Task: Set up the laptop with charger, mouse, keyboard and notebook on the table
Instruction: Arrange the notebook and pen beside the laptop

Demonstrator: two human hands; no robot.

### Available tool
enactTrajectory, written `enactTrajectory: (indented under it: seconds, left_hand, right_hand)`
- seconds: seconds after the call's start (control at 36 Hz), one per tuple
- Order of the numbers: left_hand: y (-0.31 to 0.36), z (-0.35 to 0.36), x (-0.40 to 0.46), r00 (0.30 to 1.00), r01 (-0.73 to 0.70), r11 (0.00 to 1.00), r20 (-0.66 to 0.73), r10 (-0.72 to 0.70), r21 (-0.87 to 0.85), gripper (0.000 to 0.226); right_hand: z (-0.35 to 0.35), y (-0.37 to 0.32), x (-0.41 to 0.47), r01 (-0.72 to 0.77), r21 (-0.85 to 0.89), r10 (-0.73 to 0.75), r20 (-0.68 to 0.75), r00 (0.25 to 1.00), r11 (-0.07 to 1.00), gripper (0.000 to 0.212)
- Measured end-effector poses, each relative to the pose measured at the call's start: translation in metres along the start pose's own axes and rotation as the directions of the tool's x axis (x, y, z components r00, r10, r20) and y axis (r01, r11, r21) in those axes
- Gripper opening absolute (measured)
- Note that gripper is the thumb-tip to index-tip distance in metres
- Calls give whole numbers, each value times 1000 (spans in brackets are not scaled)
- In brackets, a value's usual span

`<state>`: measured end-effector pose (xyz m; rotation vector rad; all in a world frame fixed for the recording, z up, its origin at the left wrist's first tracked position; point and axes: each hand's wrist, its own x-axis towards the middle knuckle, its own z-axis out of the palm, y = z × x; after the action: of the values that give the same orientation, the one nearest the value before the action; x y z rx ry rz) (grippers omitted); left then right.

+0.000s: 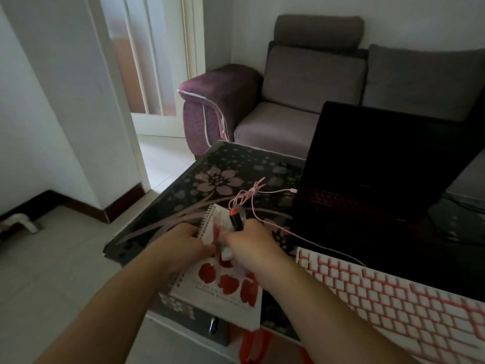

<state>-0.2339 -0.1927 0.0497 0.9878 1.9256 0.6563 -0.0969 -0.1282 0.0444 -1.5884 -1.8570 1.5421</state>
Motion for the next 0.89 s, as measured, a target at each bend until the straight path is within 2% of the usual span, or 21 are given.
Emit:
enactTrajectory:
  seconds: [0.11,0.25,0.31,0.36,0.44,0.53,0.61,0.69,0.75,0.81,0.89]
  left_hand:
    - [-19,5,18,997,66,979,-61,-55,194,23]
    - [-22,12,24,984,48,908,-177,29,415,32]
    - [-22,16,25,971,49,903,-233,58,427,62]
    - [-20,19,24,971,35,901,-229,72,433,76]
    - [-12,25,22,987,-4,843,-134,91,538,75]
    - [-4,33,21,980,-30,783,-136,145,621,68]
    - [1,40,21,975,-44,776,-141,170,629,57]
    - [6,45,23,972,-36,807,-166,165,590,42]
    - [11,44,27,955,-64,877,-227,193,477,33]
    - [19,41,26,952,-126,960,-241,188,251,22]
    - [28,37,12,983,-170,978,-93,159,-124,23]
  right_hand:
    - [13,19,5,-76,27,76,-9,997,997,15]
    - [7,34,8,-63,39,65,-45,997,997,19]
    - [2,39,4,-61,64,64,-41,997,996,18]
    - [-4,41,-2,-61,116,64,-27,998,991,14]
    - [-16,45,-9,-31,207,27,22,999,978,9]
    - [-27,50,-14,3,305,-15,35,999,952,2]
    - [-32,53,-14,15,332,-23,20,1000,943,5]
    - [-34,54,-12,40,336,-35,-22,999,941,11]
    - [-36,53,-13,68,352,-57,-42,997,934,21]
    - [-39,53,-14,101,367,-90,-48,995,925,23]
    - [-44,53,-20,131,369,-128,-34,991,920,24]
